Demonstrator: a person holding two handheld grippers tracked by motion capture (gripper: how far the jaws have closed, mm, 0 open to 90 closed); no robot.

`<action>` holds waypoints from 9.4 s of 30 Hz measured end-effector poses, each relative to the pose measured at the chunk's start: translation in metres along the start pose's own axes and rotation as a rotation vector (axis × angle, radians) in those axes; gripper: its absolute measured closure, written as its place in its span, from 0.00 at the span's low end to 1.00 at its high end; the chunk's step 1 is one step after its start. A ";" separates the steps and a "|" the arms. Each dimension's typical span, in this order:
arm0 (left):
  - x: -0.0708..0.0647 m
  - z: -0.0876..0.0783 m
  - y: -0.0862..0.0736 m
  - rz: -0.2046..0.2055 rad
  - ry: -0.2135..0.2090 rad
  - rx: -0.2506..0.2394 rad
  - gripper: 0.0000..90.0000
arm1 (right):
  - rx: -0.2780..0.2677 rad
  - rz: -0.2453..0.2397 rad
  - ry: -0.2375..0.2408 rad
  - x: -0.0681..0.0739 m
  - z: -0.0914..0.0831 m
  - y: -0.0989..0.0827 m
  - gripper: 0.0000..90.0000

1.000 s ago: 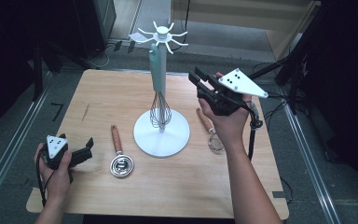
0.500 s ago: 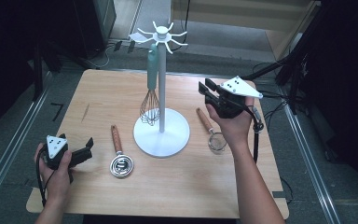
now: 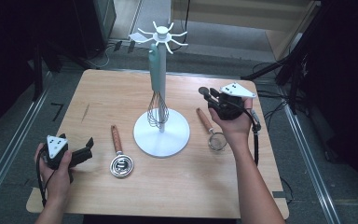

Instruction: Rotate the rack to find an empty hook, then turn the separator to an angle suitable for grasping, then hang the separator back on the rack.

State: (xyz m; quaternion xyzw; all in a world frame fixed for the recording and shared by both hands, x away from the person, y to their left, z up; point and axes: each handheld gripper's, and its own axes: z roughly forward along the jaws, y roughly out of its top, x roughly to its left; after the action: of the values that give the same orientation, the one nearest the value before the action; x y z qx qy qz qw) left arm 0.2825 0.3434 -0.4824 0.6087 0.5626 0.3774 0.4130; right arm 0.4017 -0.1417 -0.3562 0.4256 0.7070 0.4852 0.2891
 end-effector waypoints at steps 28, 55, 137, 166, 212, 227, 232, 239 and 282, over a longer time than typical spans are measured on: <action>0.000 0.000 0.000 0.001 0.000 0.002 0.01 | 0.348 0.016 -0.071 -0.022 0.043 -0.037 0.76; 0.000 0.000 0.000 -0.001 0.001 0.002 0.01 | 0.642 0.049 -0.074 -0.023 0.076 -0.059 0.67; 0.000 0.001 0.000 0.007 -0.004 0.011 0.01 | 0.769 0.187 -0.017 -0.018 0.075 -0.075 0.81; 0.000 0.001 0.000 0.008 -0.003 0.012 0.01 | 0.453 0.153 0.088 0.006 0.029 -0.054 0.81; -0.001 0.001 0.000 0.010 -0.004 0.010 0.01 | 0.058 0.081 0.240 0.040 -0.017 -0.019 0.80; 0.000 0.001 0.000 0.012 -0.005 0.012 0.01 | -0.039 0.074 0.276 0.048 -0.031 -0.003 0.80; 0.000 0.001 0.000 0.011 -0.004 0.012 0.01 | -0.075 0.070 0.298 0.052 -0.035 0.002 0.80; 0.000 0.001 0.001 0.012 -0.004 0.014 0.01 | -0.123 0.059 0.319 0.056 -0.042 0.009 0.80; -0.001 0.001 0.001 0.011 -0.004 0.014 0.01 | -0.345 0.035 0.378 0.075 -0.071 0.035 0.80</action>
State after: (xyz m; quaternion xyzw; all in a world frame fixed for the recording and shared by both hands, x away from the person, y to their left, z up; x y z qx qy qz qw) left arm 0.2835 0.3423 -0.4822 0.6154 0.5612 0.3745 0.4076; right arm 0.3193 -0.1009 -0.2978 0.2840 0.6478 0.6745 0.2116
